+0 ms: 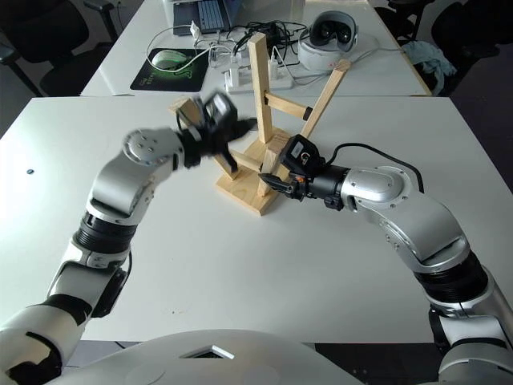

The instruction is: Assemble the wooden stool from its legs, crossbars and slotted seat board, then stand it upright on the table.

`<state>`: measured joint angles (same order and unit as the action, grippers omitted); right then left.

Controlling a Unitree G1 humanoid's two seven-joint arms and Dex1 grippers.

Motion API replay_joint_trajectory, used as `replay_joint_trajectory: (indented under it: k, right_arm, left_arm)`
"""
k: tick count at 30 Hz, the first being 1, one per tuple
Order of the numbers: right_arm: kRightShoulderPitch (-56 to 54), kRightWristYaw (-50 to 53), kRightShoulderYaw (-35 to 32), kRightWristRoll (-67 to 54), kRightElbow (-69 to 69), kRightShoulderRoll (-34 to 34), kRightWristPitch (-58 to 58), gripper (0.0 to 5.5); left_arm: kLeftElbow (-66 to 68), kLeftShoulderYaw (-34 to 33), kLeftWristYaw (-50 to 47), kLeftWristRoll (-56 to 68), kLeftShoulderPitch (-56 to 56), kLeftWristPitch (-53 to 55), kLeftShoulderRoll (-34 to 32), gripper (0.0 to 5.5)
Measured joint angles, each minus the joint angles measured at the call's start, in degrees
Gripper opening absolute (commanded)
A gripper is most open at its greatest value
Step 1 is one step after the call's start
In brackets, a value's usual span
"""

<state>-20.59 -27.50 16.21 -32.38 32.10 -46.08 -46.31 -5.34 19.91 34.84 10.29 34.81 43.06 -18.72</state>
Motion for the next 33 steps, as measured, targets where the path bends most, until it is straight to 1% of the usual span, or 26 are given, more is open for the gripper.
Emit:
replay_joint_trajectory:
  k: [4, 8, 10, 13, 14, 15, 17, 18, 19, 20, 22, 24, 26, 28, 31, 33]
  right_arm:
    - [0.44, 0.67, -0.04, -0.01, 0.99, 0.39, -1.23, 2.06]
    - [0.36, 0.8, -0.19, 0.01, 0.94, 0.91, -1.75, 2.06]
    - [0.17, 0.8, -0.39, -0.02, 0.88, 1.04, -1.94, 2.06]
    - [-0.56, 0.46, -0.41, -0.13, -0.05, 1.63, -2.05, 2.06]
    - [-0.88, 0.11, -0.42, -0.19, -0.64, 1.68, -2.05, 2.06]
    - [-1.19, -0.33, -0.41, -0.2, -1.3, 1.72, -2.05, 2.06]
    - [-1.71, -1.25, -0.4, -0.19, -2.79, 1.88, -2.03, 2.06]
    - [-1.99, -1.75, -0.4, -0.19, -3.43, 1.89, -1.97, 2.06]
    - [-2.35, -2.54, -0.39, -0.14, -4.2, 1.88, -1.83, 2.06]
    - [-2.93, -4.16, -0.37, -0.02, -5.83, 1.77, -1.0, 2.06]
    - [-3.81, -6.77, -0.29, 0.34, -8.09, 1.11, 0.61, 2.06]
    - [-5.86, -10.65, 0.14, 0.64, -12.35, 0.1, 3.14, 2.06]
    - [-8.27, -15.4, 1.14, 1.74, -17.24, -0.55, 6.15, 2.06]
    - [-9.92, -18.31, 1.76, 2.44, -20.17, -1.04, 8.08, 2.06]
    - [-12.88, -22.67, 3.24, 3.15, -25.52, -1.03, 11.07, 2.06]
    - [-14.34, -25.61, 3.99, 3.83, -28.56, -1.03, 13.01, 2.06]
  left_arm:
    - [-0.02, 1.64, 0.67, -0.52, 0.85, 0.41, -1.01, 0.0]
    - [0.15, 0.7, -0.85, -0.95, 0.6, -0.38, 0.65, 0.0]
    - [-0.59, -0.27, -2.32, -1.13, 0.12, -2.77, 2.16, 0.0]
    - [-6.73, -5.31, -4.86, 0.91, 0.78, -5.95, 5.23, 0.0]
    - [-9.93, -7.94, -4.8, 3.14, 1.61, -5.99, 5.26, 0.0]
    - [-14.06, -11.91, -4.76, 6.44, 3.75, -5.46, 4.93, 0.0]
    - [-19.27, -19.44, -3.8, 13.37, 8.46, -2.26, 3.08, 0.0]
    - [-20.4, -22.1, -3.2, 16.01, 9.94, -0.72, 1.72, 0.0]
    - [-20.52, -25.78, -2.5, 18.49, 11.92, 0.94, -0.95, 0.0]
    - [-19.5, -29.12, -1.08, 19.11, 13.24, 1.58, -5.58, 0.0]
    - [-16.31, -33.13, 0.09, 18.35, 13.83, 1.46, -12.47, 0.0]
    - [-9.98, -36.21, 0.5, 15.26, 13.01, -2.07, -18.37, 0.0]
    - [-1.97, -36.88, -0.21, 9.67, 9.87, -8.49, -22.07, 0.0]
    - [2.81, -36.52, -1.12, 6.35, 6.75, -12.07, -22.72, 0.0]
    - [7.01, -33.89, -3.03, 2.79, 2.44, -16.52, -21.57, 0.0]
    - [9.19, -31.98, -4.45, 1.53, 0.2, -18.25, -18.44, 0.0]
